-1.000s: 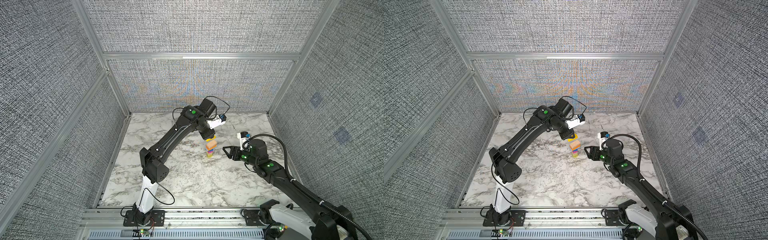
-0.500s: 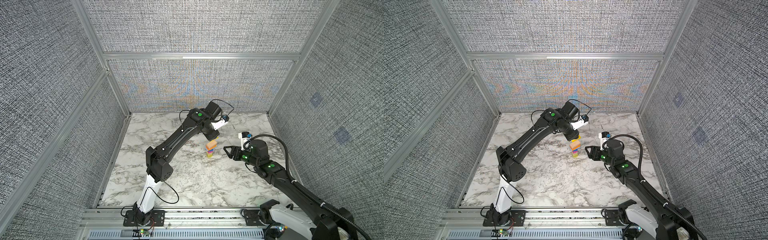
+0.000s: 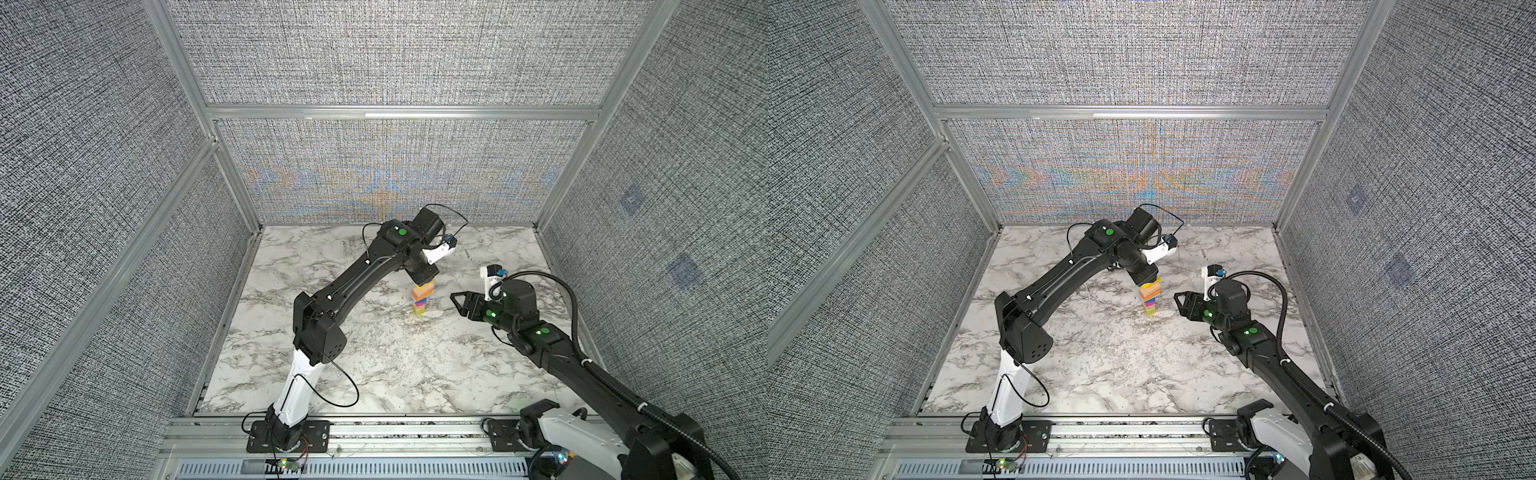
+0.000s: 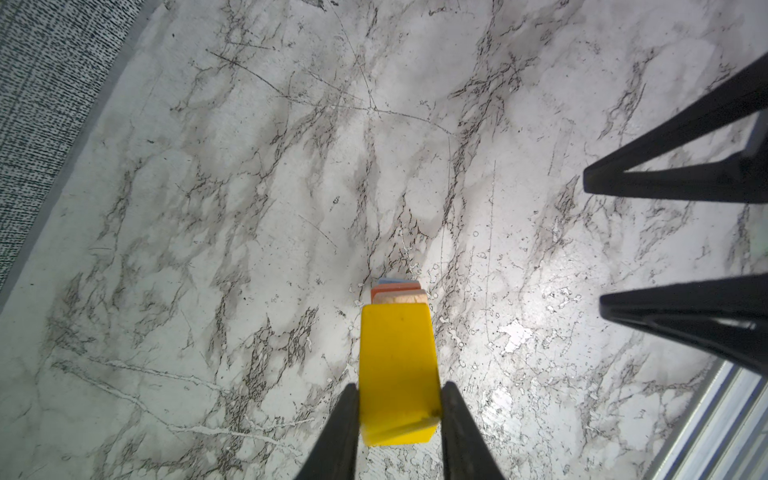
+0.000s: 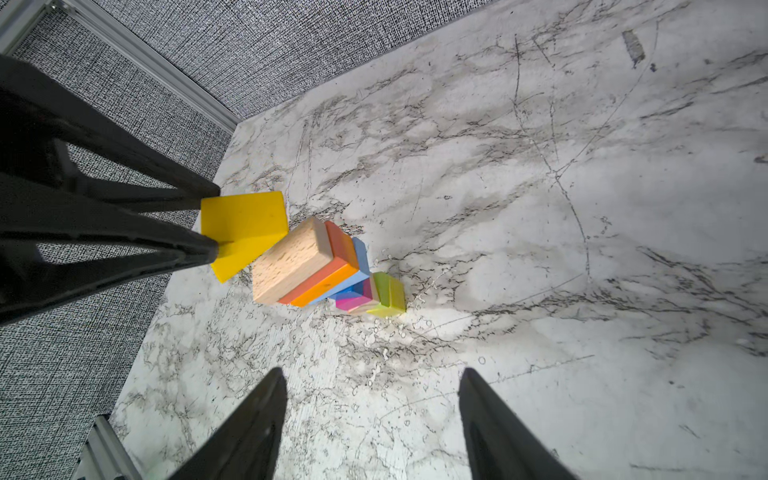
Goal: Build the wood block tower
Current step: 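Lower the yellow cube onto the top of the stack with the left gripper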
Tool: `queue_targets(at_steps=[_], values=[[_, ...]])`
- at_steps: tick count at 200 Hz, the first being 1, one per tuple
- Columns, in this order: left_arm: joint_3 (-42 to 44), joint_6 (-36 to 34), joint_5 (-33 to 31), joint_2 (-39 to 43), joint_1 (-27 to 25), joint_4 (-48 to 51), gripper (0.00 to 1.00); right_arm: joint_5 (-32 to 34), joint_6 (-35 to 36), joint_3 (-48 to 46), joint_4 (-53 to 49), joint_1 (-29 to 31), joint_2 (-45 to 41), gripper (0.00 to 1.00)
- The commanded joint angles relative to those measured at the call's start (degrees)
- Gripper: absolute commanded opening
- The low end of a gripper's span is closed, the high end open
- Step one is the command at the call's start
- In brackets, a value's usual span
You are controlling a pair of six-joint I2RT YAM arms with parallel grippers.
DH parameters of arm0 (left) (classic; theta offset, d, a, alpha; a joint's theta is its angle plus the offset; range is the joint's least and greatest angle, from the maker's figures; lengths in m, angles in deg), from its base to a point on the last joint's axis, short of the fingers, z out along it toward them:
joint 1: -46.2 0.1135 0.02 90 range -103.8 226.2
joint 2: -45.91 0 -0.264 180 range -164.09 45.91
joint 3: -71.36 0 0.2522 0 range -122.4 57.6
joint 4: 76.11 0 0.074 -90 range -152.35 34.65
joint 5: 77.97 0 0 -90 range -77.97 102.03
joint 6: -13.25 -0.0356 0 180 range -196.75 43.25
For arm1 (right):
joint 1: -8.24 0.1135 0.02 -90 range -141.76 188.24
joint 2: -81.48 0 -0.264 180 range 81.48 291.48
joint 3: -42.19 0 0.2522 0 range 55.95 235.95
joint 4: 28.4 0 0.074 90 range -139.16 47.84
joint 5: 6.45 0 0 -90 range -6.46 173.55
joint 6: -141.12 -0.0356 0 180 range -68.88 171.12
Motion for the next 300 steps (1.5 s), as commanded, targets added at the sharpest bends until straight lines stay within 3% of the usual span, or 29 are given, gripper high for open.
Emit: queue_targets(at_steps=[1,114,300], values=[[0.09,0.35,-0.06,0.18,0.01,-0.58,0.30,-0.24,-0.37,-0.08,1.18,-0.04,0.27,0.68],[0.85,2.31,2.05,-0.79,-0.08,-0.97,0.30,-1.46,-0.93,0.12,1.56,-0.49,1.19,0.68],[0.84,4.34,-1.45,-1.77,0.01,0.46,0.31,-1.98,-1.19,0.05,1.73,-0.85,1.53,0.68]])
